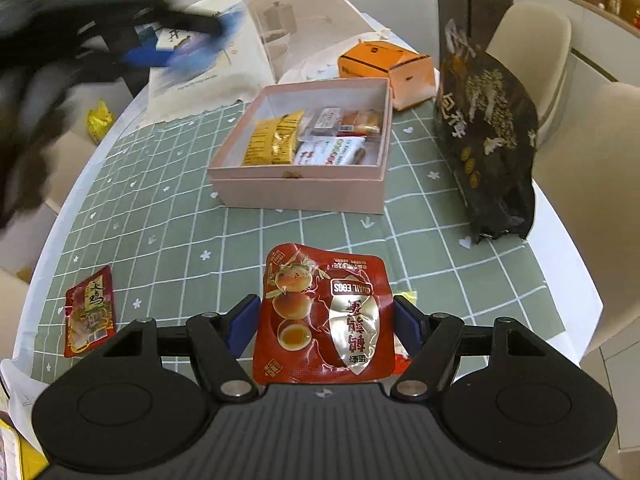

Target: Organize snacks

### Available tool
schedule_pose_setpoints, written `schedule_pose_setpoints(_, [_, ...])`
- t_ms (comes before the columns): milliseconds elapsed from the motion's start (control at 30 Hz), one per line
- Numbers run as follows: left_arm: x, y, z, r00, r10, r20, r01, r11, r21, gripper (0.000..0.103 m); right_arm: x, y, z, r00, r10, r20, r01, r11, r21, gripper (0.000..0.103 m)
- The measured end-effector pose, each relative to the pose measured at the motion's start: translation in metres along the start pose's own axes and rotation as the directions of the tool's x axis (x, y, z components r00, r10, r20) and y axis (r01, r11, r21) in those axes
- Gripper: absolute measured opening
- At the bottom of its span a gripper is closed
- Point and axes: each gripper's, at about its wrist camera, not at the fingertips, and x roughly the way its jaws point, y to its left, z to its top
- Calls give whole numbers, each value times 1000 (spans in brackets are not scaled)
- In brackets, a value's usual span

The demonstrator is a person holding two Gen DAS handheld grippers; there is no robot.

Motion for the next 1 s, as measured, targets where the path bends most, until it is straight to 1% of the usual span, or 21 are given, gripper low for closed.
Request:
schedule_pose_setpoints(67, [11, 7, -2, 998, 56, 30, -55, 998, -20, 62, -1, -2, -3, 1000, -14, 1, 14, 1000, -2, 71])
schedule_pose_setpoints(100, [9, 9, -6, 998, 54, 43, -53, 998, -31, 62, -2, -4, -3, 1000, -22, 4, 22, 1000, -3, 71])
schedule_pose_setpoints(167, [-6, 14, -16, 998, 0, 68, 4, 998, -56, 62, -5, -8, -4, 999, -32, 9, 32, 999, -2, 71])
schedule_pose_setpoints(200, [-15, 16, -22, 997, -11, 70, 14, 999, -49, 62, -5, -10, -2, 999, -38, 15, 38, 999, -4, 71])
schedule_pose_setpoints(233, [-25, 18, -29, 998, -2, 66, 4, 1000, -26, 62, -5, -10, 2, 999, -42, 23, 43, 999, -8, 71])
schedule_pose_setpoints(300, [-40, 26, -42, 998, 56, 37, -56, 998, 11, 62, -4, -7, 19, 998, -43, 51, 44, 999, -30, 71])
schedule_pose_setpoints(333, [-45, 33, -51, 996, 86, 8, -86, 996, 10, 62, -3, -5, 31, 997, -39, 73, 42, 998, -44, 71])
schedule_pose_setpoints(367, [-48, 42, -58, 995, 102, -17, -102, 995, -2, 62, -4, 0, 47, 994, -34, 107, 41, 997, -62, 71])
schedule_pose_setpoints(433, [-56, 63, -78, 991, 117, -70, -121, 991, -50, 62, -3, 12, 87, 983, -19, 185, 37, 995, -94, 72])
schedule_pose_setpoints(467, [-61, 74, -91, 986, 132, -96, -140, 987, -79, 62, -2, 18, 113, 974, -7, 224, 29, 995, -96, 72])
schedule_pose_setpoints(500, [-69, 85, -102, 982, 152, -111, -164, 981, -102, 62, 2, 23, 136, 969, 2, 246, 23, 995, -99, 76])
schedule_pose_setpoints(533, [-79, 95, -112, 977, 176, -116, -190, 974, -121, 62, 6, 28, 156, 968, 1, 250, 26, 994, -107, 81])
schedule_pose_setpoints(567, [-90, 104, -124, 971, 206, -118, -221, 966, -135, 62, 12, 32, 173, 970, -5, 244, 36, 992, -121, 82])
schedule_pose_setpoints(633, [-110, 121, -144, 956, 273, -113, -288, 944, -162, 62, 21, 37, 189, 971, -41, 235, 73, 988, -133, 82])
schedule_pose_setpoints(700, [-135, 136, -164, 935, 341, -95, -354, 915, -195, 62, 29, 35, 183, 975, -70, 210, 96, 989, -113, 82])
schedule_pose_setpoints(733, [-145, 143, -171, 923, 375, -88, -386, 897, -216, 62, 33, 29, 173, 981, -59, 186, 77, 993, -92, 82])
schedule_pose_setpoints(800, [-162, 160, -184, 898, 432, -84, -438, 861, -258, 62, 43, 17, 144, 994, -21, 111, 26, 999, -44, 82])
schedule_pose_setpoints(867, [-176, 175, -193, 878, 473, -78, -472, 825, -310, 61, 55, 6, 113, 999, -19, 42, 20, 1000, -17, 82])
schedule_pose_setpoints(900, [-180, 182, -196, 872, 483, -76, -479, 812, -333, 61, 61, -1, 92, 999, -40, 5, 40, 999, -6, 82])
schedule_pose_setpoints(967, [-179, 191, -202, 866, 490, -94, -490, 799, -349, 61, 70, -12, 58, 996, -74, -59, 75, 997, 13, 82])
schedule_pose_setpoints(1000, [-178, 194, -205, 871, 480, -105, -484, 801, -351, 61, 75, -20, 39, 992, -81, -96, 85, 996, 36, 82])
